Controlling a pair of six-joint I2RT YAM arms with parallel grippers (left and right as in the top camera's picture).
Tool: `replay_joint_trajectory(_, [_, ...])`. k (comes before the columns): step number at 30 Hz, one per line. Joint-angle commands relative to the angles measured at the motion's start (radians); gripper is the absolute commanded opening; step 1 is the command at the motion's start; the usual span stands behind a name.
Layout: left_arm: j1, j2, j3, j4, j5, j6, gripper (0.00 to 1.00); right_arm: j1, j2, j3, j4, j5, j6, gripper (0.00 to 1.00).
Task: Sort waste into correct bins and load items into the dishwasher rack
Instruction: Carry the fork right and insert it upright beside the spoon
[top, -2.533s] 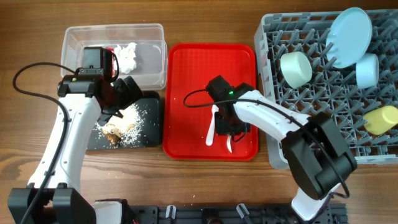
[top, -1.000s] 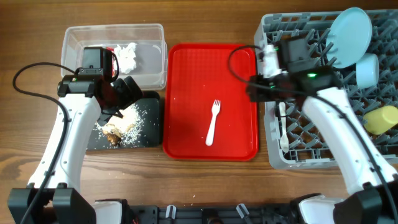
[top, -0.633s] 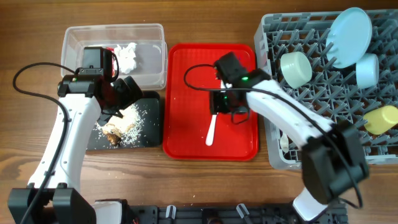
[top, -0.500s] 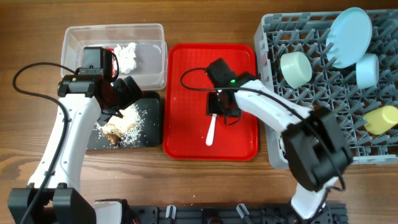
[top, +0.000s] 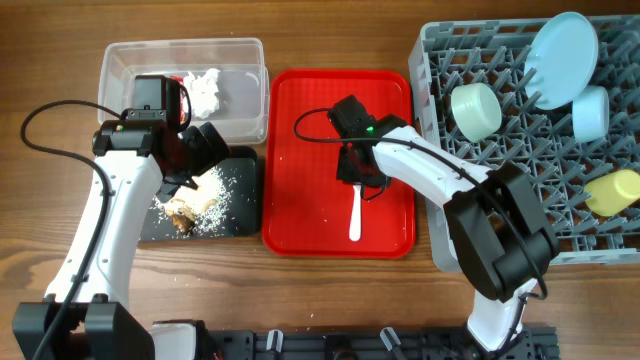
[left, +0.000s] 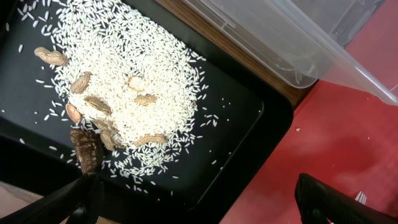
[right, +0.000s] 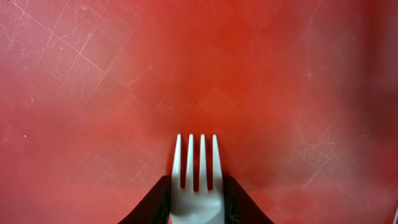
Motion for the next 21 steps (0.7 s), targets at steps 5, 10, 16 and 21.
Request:
replay_joint_trajectory(5, [0.004, -0.014, 0.004, 0.0, -0.012, -0.013, 1.0, -0.019, -0.007, 0.068, -0.066, 0.012, -0.073, 0.25])
replay_joint_trajectory(10, [0.004, -0.014, 0.004, 0.0, -0.012, -0.013, 1.0, -0.067, -0.152, 0.083, -0.114, -0.029, -0.252, 0.24])
replay_joint_trajectory(16, [0.004, -0.015, 0.004, 0.0, -0.012, -0.013, 1.0, -0.233, -0.389, 0.09, -0.191, -0.154, -0.488, 0.22])
replay_joint_trajectory(21, [0.004, -0.014, 0.004, 0.004, -0.012, -0.013, 1.0, -0.419, -0.486, 0.095, -0.251, -0.151, -0.658, 0.2])
